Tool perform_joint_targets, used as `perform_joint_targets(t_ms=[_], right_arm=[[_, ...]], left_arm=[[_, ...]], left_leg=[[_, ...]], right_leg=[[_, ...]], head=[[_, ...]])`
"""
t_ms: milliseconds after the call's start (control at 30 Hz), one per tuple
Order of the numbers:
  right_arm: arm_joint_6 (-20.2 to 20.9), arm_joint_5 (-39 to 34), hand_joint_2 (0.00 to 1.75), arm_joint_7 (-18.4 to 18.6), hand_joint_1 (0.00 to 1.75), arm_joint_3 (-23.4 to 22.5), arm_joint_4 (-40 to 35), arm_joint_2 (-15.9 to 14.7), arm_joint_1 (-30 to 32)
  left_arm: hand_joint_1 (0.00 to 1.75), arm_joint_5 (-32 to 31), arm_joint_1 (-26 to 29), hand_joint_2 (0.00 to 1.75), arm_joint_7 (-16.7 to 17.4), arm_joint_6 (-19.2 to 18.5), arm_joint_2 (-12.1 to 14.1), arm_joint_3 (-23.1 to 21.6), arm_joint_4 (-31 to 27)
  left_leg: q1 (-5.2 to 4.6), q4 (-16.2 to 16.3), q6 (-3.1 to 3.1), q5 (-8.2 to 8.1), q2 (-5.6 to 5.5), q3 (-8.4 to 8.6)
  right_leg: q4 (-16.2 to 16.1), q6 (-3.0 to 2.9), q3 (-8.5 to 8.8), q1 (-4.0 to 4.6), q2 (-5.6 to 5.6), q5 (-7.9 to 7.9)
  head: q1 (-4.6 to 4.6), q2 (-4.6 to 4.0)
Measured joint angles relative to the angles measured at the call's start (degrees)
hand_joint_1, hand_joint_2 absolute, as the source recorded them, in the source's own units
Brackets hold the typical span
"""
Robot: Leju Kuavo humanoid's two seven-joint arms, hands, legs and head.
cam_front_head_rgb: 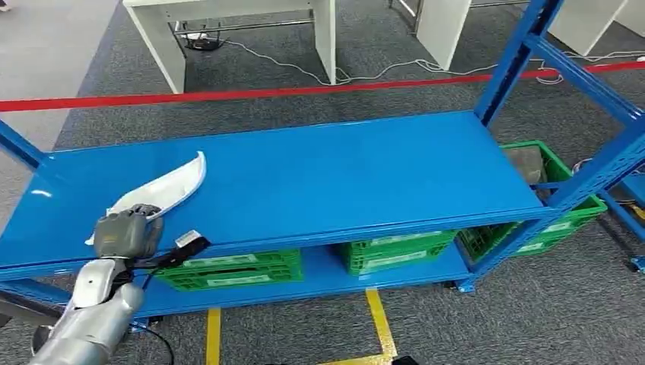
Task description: Take the parts from the cabinet and place them on the table.
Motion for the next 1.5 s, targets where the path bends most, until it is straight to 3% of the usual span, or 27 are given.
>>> perform_joint_targets(t_ms=[33, 67, 133, 200, 267, 367, 400, 467, 533, 567, 600, 700, 733, 800, 867, 900, 933, 1000, 1067, 1100, 1233, 1267, 1300, 1367, 1400, 1433, 1500], right_arm=[[-0.04, 0.11, 0.00, 0.00, 0.00, -0.04, 0.00, 0.02, -0.02], [-0.11, 0.15, 0.00, 0.00, 0.00, -0.11, 0.00, 0.02, 0.01], [-0.22, 0.17, 0.00, 0.02, 0.00, -0.15, 0.00, 0.04, -0.12], [-0.28, 0.20, 0.00, 0.04, 0.00, -0.17, 0.00, 0.04, -0.05], [-0.30, 0.26, 0.00, 0.04, 0.00, -0.20, 0.00, 0.04, -0.01], [-0.31, 0.41, 0.00, 0.04, 0.00, -0.28, 0.00, 0.04, -0.01], [-0.39, 0.50, 0.00, 0.04, 0.00, -0.44, 0.00, 0.04, -0.03], [-0.42, 0.94, 0.00, 0.00, 0.00, -0.63, 0.00, 0.02, -0.04], [-0.46, 1.38, 0.00, 0.00, 0.00, -0.74, 0.00, 0.02, 0.10], [-0.46, 1.46, 0.00, -0.06, 0.00, -0.92, 0.00, 0.02, 0.03], [-0.46, 1.51, 0.00, -0.13, 0.00, -1.05, 0.00, 0.04, -0.18], [-0.63, 1.75, 0.00, -0.26, 0.00, -1.27, 0.00, 0.04, -0.25], [-0.70, 1.86, 0.00, -0.26, 0.00, -1.40, 0.02, 0.07, -0.20], [-0.90, 2.08, 0.00, -0.41, 0.00, -1.57, 0.00, 0.09, -0.32], [-1.07, 2.12, 0.00, -0.68, 0.00, -1.64, 0.00, 0.11, -0.38], [-1.18, 2.12, 0.00, -0.74, 0.00, -1.75, 0.00, 0.11, -0.33], [-1.22, 2.12, 0.00, -0.76, 0.00, -1.92, 0.00, 0.11, -0.34], [-1.20, 2.10, 0.00, -0.79, 0.00, -2.21, 0.00, 0.13, -0.35], [-1.20, 2.03, 0.00, -0.81, 0.00, -2.40, 0.00, 0.17, -0.37], [-1.33, 1.90, 0.00, -0.92, 0.00, -2.45, 0.00, 0.20, -0.37], [-2.86, 0.12, 0.00, -1.59, 0.00, -2.86, 0.00, 0.52, -0.56], [-3.53, -1.56, 0.00, -1.60, 0.00, -3.56, 0.02, 1.00, -1.35], [-4.88, -3.70, 0.00, 0.01, 0.00, -4.57, 0.00, 1.82, -2.97], [-7.43, -6.64, 0.00, 2.51, 0.00, -6.49, -0.11, 3.73, -7.40], [-8.13, -7.43, 0.00, 2.86, 0.00, -7.23, -0.15, 4.54, -9.12], [-8.42, -8.20, 0.00, 2.82, 0.00, -7.87, -0.24, 4.94, -10.38], [-8.35, -8.85, 0.00, 1.79, 0.00, -8.77, -0.28, 5.29, -11.23]], left_arm=[[1.75, -0.28, 0.81, 1.75, -3.55, 0.02, -1.79, 2.06, -4.20], [1.75, -0.14, 1.25, 1.75, -6.67, 0.00, -3.48, 3.74, -7.39], [1.75, 1.16, 1.81, 1.75, -11.31, 0.00, -6.32, 6.88, -12.65], [1.75, 1.66, 2.62, 1.75, -12.64, 0.00, -8.82, 9.32, -16.76], [1.75, 2.51, 2.89, 1.75, -14.09, 0.00, -10.55, 10.67, -19.34], [1.75, 8.29, 3.87, 1.75, -18.06, 0.00, -13.58, 12.06, -23.45], [1.75, 11.07, 4.96, 1.75, -18.37, -0.04, -14.58, 11.44, -24.99], [1.75, 18.53, 7.89, 1.75, -18.65, -0.04, -15.34, 7.70, -31.14], [1.75, 23.38, 9.43, 1.75, -18.80, -0.02, -15.56, 1.97, -37.30], [1.75, 25.89, 10.25, 1.75, -18.89, -0.04, -15.56, -1.48, -39.86], [1.75, 27.55, 11.16, 1.75, -18.96, -0.15, -15.47, -4.22, -41.78], [1.75, 31.88, 13.68, 1.75, -18.98, -0.22, -15.03, -11.47, -46.25], [1.75, 33.63, 14.26, 1.75, -18.98, -0.22, -14.81, -13.59, -47.20], [1.75, 37.52, 15.21, 1.75, -18.98, -0.22, -14.27, -17.46, -48.77], [1.75, 41.52, 16.11, 1.75, -18.98, -0.26, -13.78, -21.52, -49.55], [1.75, 42.19, 16.65, 1.75, -18.98, -0.26, -13.54, -23.40, -49.71], [1.75, 42.43, 17.21, 1.75, -18.98, -0.26, -13.39, -24.73, -49.88], [1.75, 43.90, 17.58, 1.75, -18.98, -0.28, -12.98, -27.14, -50.12], [1.75, 45.05, 17.10, 1.75, -18.98, -0.28, -12.80, -28.36, -50.14], [1.75, 45.56, 17.08, 1.75, -18.98, -0.28, -12.78, -28.73, -50.14], [1.75, 49.95, 16.49, 1.75, -18.98, -0.68, -11.99, -32.68, -49.99], [1.75, 52.89, 15.78, 1.75, -18.98, -0.81, -11.76, -33.85, -49.45], [1.75, 56.26, 14.62, 1.75, -18.98, -0.92, -11.49, -35.69, -48.32], [1.75, 60.34, 12.21, 1.75, -18.91, -0.94, -11.27, -39.58, -45.48], [1.75, 61.17, 11.16, 1.75, -18.91, -1.03, -11.19, -40.85, -44.10], [1.75, 62.21, 10.11, 1.75, -18.89, -1.03, -11.10, -42.39, -42.93], [1.75, 63.04, 8.85, 1.75, -18.89, -0.96, -11.01, -44.56, -41.51]], left_leg=[[-0.03, -5.33, 0.32, 2.54, -0.01, 2.46], [-0.07, -8.70, 0.51, 3.23, -0.02, 3.90], [-0.34, -9.85, 0.75, 2.51, 0.00, 4.20], [-0.42, -9.99, 1.25, 2.49, -0.03, 4.16], [0.05, -10.66, 2.05, 2.95, 0.12, 4.43], [-0.06, -10.63, 2.66, 2.95, 0.12, 4.30], [-0.10, -10.58, 2.71, 2.92, 0.12, 4.31], [-0.11, -10.46, 2.73, 2.78, 0.26, 4.35], [-0.08, -10.23, 2.65, 2.71, 0.13, 4.51], [-0.08, -10.05, 2.44, 2.55, -0.04, 4.51], [-0.58, -9.57, 2.17, 2.41, -0.16, 4.28], [-0.36, -9.66, 1.38, 2.88, -0.01, 3.97], [-0.47, -9.47, 1.06, 2.70, -0.02, 3.91], [-0.26, -6.41, 0.47, -0.91, -0.05, 2.98], [-0.04, 2.60, 0.11, -6.41, -0.04, 0.01], [0.01, 6.45, 0.00, -8.18, -0.04, -1.11], [0.07, 7.65, -0.04, -8.49, -0.04, -1.04], [0.13, 2.74, 0.12, -5.84, -0.03, 2.61], [0.14, -8.21, 0.57, -2.23, -0.04, 9.59], [-0.12, -11.17, 0.74, -3.06, -0.07, 10.79], [-0.62, -11.07, 2.23, -0.93, -0.12, 9.54], [-0.20, -11.48, 2.65, -0.05, 0.20, 8.90], [-0.30, -11.48, 2.99, 0.72, 0.28, 8.13], [-0.38, -11.43, 3.34, 2.11, 0.83, 6.19], [-0.50, -11.42, 3.41, 2.79, 1.10, 5.22], [-0.63, -11.40, 3.40, 3.56, 1.19, 4.19], [-0.66, -11.34, 3.35, 4.71, 1.15, 2.75]], right_leg=[[0.00, 0.11, 0.11, 0.01, 0.00, -0.07], [0.00, 0.29, -0.01, 0.14, -0.05, -0.13], [0.33, 0.85, -0.58, 0.48, 0.01, -0.08], [-0.06, 1.53, -0.44, 0.37, 0.00, 0.02], [1.31, 2.19, -1.41, 0.35, -0.16, -1.39], [14.00, 2.65, -7.16, 0.18, -0.24, -7.57], [17.37, 2.80, -8.88, 0.19, -0.23, -8.47], [15.87, 2.91, -8.60, 0.18, -0.29, -6.12], [6.29, 2.77, -3.80, -0.02, -0.48, -0.91], [1.73, 2.58, -1.67, -0.01, -0.54, 0.49], [0.82, 2.47, -0.50, 0.11, -0.49, 0.07], [0.85, 1.96, -0.86, 0.25, -0.04, -0.02], [0.37, 1.39, -0.82, -0.07, -0.11, 0.37], [0.21, 0.64, -1.10, -0.23, -0.32, 0.80], [0.23, 0.37, -1.65, -0.13, -0.58, 1.16], [0.24, 0.37, -2.02, -0.09, -0.67, 1.45], [0.26, 0.42, -2.39, -0.08, -0.70, 1.75], [0.30, 0.63, -3.22, -0.07, -0.69, 2.51], [0.32, 0.98, -3.80, -0.07, -0.59, 3.36], [0.47, 1.33, -4.08, 0.27, -0.54, 3.72], [-0.37, 2.87, -4.32, -0.23, -0.64, 5.73], [-0.01, 3.06, -4.91, -0.47, -0.52, 5.15], [1.60, 3.16, -6.18, -0.36, -0.62, 2.12], [9.66, 3.40, -8.77, -0.36, -0.58, -4.56], [14.03, 3.48, -9.80, -0.35, -0.59, -6.71], [17.49, 3.51, -10.04, -0.35, -0.59, -7.47], [15.97, 3.37, -6.73, -0.32, -0.60, -4.42]], head=[[0.02, 0.00], [0.02, 0.00], [0.11, 0.00], [0.09, 0.00], [0.17, 0.00], [0.28, 0.00], [0.35, 0.00], [0.26, 0.00], [0.28, 0.00], [0.35, 0.00], [0.31, 0.00], [0.22, 0.00], [0.20, 0.00], [-0.13, 0.00], [-0.13, 0.00], [-0.15, 0.00], [-0.13, 0.00], [-0.13, 0.00], [-0.15, 0.00], [-0.15, 0.00], [-0.07, 0.00], [-0.11, 0.00], [0.15, 0.00], [0.28, 0.00], [0.22, 0.00], [0.28, 0.00], [0.20, 0.00]])
